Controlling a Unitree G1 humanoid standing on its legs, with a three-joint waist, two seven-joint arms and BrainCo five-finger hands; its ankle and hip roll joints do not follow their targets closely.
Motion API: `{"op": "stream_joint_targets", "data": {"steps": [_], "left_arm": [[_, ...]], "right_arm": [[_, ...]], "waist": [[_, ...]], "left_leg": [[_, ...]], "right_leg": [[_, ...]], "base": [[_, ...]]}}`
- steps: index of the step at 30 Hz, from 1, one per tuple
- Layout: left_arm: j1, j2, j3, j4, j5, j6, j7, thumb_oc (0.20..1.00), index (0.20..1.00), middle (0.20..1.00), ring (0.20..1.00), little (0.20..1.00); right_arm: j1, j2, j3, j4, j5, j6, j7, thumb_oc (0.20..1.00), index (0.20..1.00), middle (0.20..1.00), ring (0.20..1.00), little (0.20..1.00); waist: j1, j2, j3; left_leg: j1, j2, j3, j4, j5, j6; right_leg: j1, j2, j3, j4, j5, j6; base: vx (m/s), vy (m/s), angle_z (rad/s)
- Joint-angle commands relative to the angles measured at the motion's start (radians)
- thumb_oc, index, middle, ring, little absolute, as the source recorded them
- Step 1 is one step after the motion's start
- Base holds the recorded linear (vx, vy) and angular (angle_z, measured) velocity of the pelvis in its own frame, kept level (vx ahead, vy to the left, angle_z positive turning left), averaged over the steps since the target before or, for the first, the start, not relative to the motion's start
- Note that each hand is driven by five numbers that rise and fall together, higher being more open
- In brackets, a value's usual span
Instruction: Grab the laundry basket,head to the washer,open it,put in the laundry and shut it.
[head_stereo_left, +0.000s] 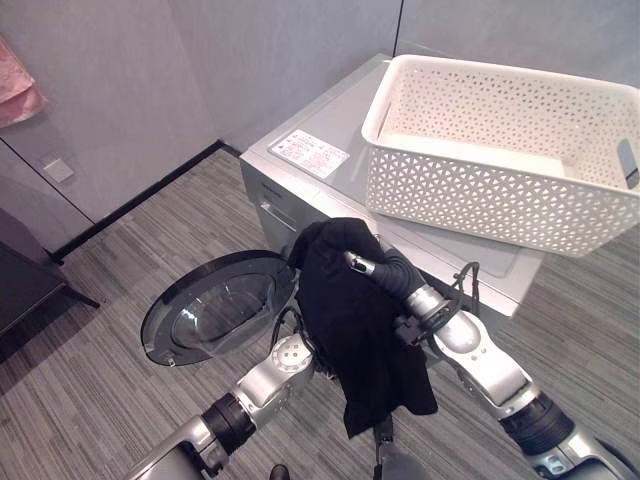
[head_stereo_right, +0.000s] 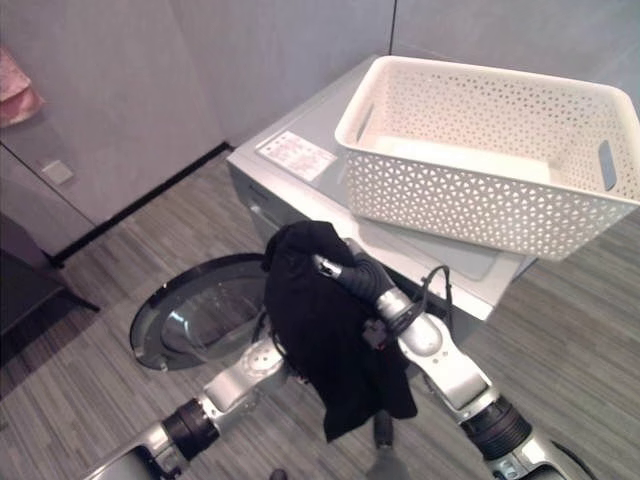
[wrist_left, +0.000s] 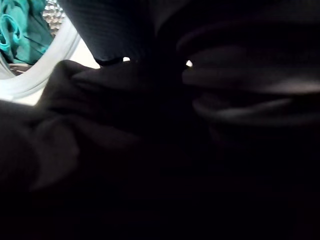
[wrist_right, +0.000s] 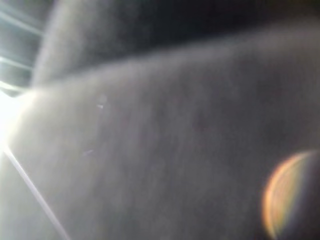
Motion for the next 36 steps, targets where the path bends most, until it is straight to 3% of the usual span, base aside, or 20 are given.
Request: {"op": "stream_joint_targets", "data": {"steps": [1,6,12,13,19,25,31,36], "left_arm": [[-0.078,-0.038,-0.032,0.008,-0.009,-0.039,-0.014,1.0,1.0,1.0,1.0,1.0],[-0.041,0.037,-0.069,-0.08,0.051,-0.011,-0.082,1.0,1.0,1.0,1.0,1.0],[-0.031,0.064,-0.071,-0.128,0.138,-0.022,-0.083,1.0,1.0,1.0,1.0,1.0],[-0.039,0.084,-0.077,-0.163,0.238,-0.05,-0.091,1.0,1.0,1.0,1.0,1.0],[-0.04,0.138,-0.081,-0.223,0.381,-0.102,-0.084,1.0,1.0,1.0,1.0,1.0],[-0.084,0.201,-0.102,-0.24,0.67,-0.206,-0.016,1.0,1.0,1.0,1.0,1.0],[-0.085,0.194,-0.122,-0.193,0.725,-0.211,-0.022,1.0,1.0,1.0,1.0,1.0],[-0.1,0.11,-0.135,-0.115,0.72,-0.148,-0.021,1.0,1.0,1.0,1.0,1.0]], "right_arm": [[-0.104,0.051,0.015,-0.012,-0.014,-0.021,-0.024,0.2,0.2,0.2,0.2,0.2],[-0.122,0.036,-0.005,0.018,-0.048,-0.012,-0.01,0.2,0.2,0.2,0.2,0.2],[-0.114,0.032,-0.037,0.019,-0.064,-0.015,-0.028,0.2,0.2,0.2,0.2,0.2],[-0.104,0.031,-0.068,0.021,-0.079,-0.027,-0.045,0.2,0.2,0.2,0.2,0.2],[-0.094,0.029,-0.11,0.027,-0.091,-0.046,-0.078,0.2,0.2,0.2,0.2,0.2],[-0.098,0.017,-0.126,0.026,-0.1,-0.075,-0.104,0.2,0.2,0.2,0.2,0.2],[-0.089,0.001,-0.132,0.005,-0.103,-0.079,-0.102,0.2,0.2,0.2,0.2,0.2],[-0.09,0.014,-0.14,0.014,-0.089,-0.06,-0.107,0.2,0.2,0.2,0.2,0.2]], "waist": [[-0.019,-0.068,0.022],[-0.003,-0.062,0.029],[0.008,-0.064,0.034],[0.015,-0.065,0.036],[0.025,-0.074,0.039],[0.031,-0.077,0.042],[0.025,-0.074,0.045],[0.019,-0.072,0.049]], "left_leg": [[0.009,0.018,0.026,-0.015,0.05,0.006],[-0.003,0.017,0.023,-0.015,0.054,0.01],[-0.01,0.017,0.014,-0.015,0.056,0.01],[-0.009,0.017,0.008,-0.015,0.054,0.01],[-0.015,0.013,-0.002,-0.015,0.061,0.01],[-0.018,0.012,-0.004,-0.015,0.058,0.007],[-0.023,0.011,-0.001,-0.015,0.057,0.005],[-0.035,0.011,-0.001,-0.015,0.06,0.006]], "right_leg": [[0.072,-0.061,0.088,0.001,-0.096,0.06],[0.063,-0.063,0.085,0.001,-0.096,0.06],[0.064,-0.063,0.078,0.001,-0.098,0.059],[0.068,-0.063,0.074,0.001,-0.101,0.059],[0.068,-0.067,0.067,0.001,-0.093,0.059],[0.068,-0.068,0.065,0.001,-0.095,0.062],[0.056,-0.071,0.068,0.001,-0.093,0.066],[0.045,-0.07,0.07,0.001,-0.093,0.064]], "base": [[0.0,0.0,0.0],[0.0,-0.001,0.01],[0.0,-0.001,0.01],[-0.03,-0.011,0.04],[-0.01,-0.01,0.11],[0.0,0.0,0.0],[0.0,0.0,0.0],[0.0,0.0,0.0]]}}
